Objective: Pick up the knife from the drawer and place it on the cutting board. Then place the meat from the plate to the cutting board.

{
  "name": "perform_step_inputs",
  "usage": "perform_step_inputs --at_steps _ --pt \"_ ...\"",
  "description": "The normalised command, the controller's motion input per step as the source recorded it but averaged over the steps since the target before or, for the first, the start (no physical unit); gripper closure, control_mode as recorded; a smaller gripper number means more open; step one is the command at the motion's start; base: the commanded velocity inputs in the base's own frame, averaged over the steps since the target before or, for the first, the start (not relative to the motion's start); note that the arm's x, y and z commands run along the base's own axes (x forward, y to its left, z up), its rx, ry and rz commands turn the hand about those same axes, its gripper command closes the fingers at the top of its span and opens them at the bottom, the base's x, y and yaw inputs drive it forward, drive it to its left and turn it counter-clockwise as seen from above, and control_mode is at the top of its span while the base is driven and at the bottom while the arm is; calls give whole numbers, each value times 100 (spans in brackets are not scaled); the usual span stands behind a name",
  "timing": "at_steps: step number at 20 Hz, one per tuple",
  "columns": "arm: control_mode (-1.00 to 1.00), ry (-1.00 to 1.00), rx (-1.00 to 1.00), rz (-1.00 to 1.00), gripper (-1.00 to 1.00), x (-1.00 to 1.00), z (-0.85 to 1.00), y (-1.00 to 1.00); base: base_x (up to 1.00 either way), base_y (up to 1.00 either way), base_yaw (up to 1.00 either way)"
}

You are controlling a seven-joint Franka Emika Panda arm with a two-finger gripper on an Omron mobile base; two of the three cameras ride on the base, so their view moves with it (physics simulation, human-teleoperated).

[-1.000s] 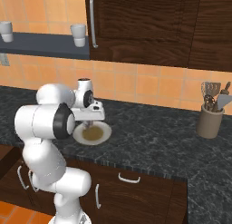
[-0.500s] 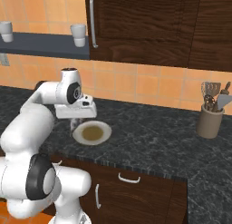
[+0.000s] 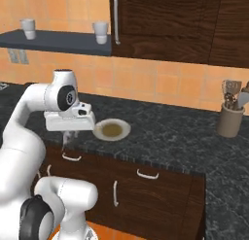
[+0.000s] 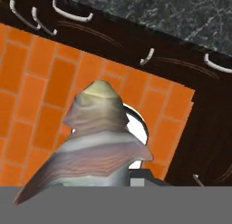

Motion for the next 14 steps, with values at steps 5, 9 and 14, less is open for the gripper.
perform_step_inputs --at_steps 5,9,14 --pt "100 0 0 0 100 0 0 0 -83 57 65" --pt "100 0 0 0 100 0 0 0 -29 83 87" --pt "100 0 0 0 100 0 0 0 1 69 83"
